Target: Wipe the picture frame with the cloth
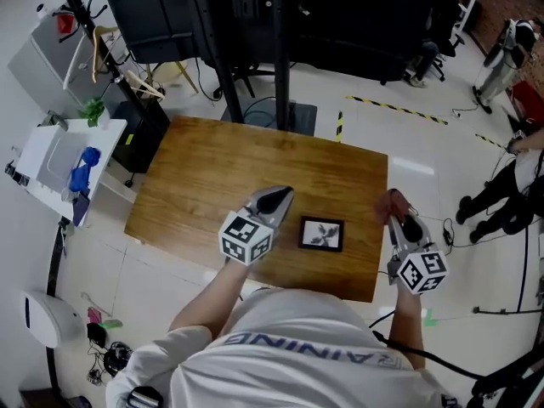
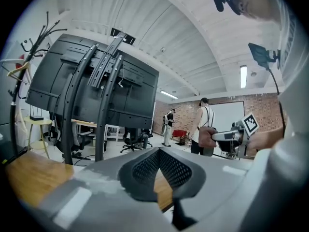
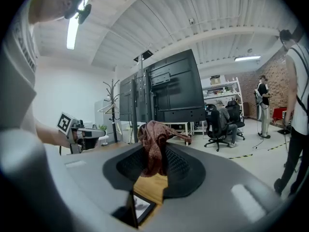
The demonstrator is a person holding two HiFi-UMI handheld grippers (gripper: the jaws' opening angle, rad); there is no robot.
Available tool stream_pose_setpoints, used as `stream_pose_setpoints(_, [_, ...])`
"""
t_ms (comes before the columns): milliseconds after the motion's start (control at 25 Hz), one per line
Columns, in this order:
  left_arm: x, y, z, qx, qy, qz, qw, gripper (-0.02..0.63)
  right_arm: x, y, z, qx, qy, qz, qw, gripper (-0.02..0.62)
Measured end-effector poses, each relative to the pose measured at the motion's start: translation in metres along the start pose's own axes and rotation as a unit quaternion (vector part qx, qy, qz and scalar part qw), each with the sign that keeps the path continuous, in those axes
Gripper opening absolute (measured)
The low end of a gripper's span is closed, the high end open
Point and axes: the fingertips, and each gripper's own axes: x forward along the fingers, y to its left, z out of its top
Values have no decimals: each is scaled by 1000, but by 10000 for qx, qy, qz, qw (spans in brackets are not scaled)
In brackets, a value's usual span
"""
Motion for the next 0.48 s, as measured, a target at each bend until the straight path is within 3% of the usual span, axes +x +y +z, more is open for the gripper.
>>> stream_pose_setpoints(480, [3,-9,1,0,-17,-114,9999,5,-6,-2,-6,-19,104,-86,9999,104])
